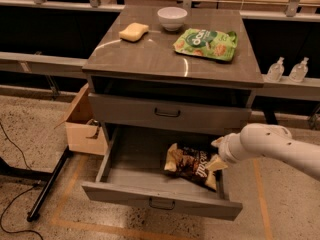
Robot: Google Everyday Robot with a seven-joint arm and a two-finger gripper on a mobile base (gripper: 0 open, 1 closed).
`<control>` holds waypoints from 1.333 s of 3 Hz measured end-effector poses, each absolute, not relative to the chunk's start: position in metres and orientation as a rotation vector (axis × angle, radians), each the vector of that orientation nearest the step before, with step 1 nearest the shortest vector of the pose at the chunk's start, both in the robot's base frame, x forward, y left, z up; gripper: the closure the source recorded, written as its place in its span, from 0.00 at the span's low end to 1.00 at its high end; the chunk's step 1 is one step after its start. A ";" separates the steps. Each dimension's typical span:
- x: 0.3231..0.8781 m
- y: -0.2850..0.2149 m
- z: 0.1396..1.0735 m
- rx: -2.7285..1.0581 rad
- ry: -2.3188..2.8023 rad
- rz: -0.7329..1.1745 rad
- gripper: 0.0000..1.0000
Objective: Pick brown chip bag from middle drawer and place on counter
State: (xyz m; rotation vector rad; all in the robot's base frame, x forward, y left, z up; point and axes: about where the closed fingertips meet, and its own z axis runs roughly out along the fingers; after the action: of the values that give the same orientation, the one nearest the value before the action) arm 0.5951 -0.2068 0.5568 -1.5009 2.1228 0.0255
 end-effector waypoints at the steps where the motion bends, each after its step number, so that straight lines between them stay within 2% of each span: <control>1: 0.601 -0.201 0.540 -1.511 2.104 0.057 0.63; 2: 0.606 -0.196 0.522 -1.510 2.070 0.057 0.66; 4: 0.625 -0.194 0.492 -1.417 2.090 0.068 0.21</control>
Offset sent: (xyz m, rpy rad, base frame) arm 0.0232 0.0131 -0.0529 0.0510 -0.0864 0.0379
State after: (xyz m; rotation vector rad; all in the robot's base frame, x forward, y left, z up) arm 0.6249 -0.1936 0.4917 -1.4169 2.0898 0.0676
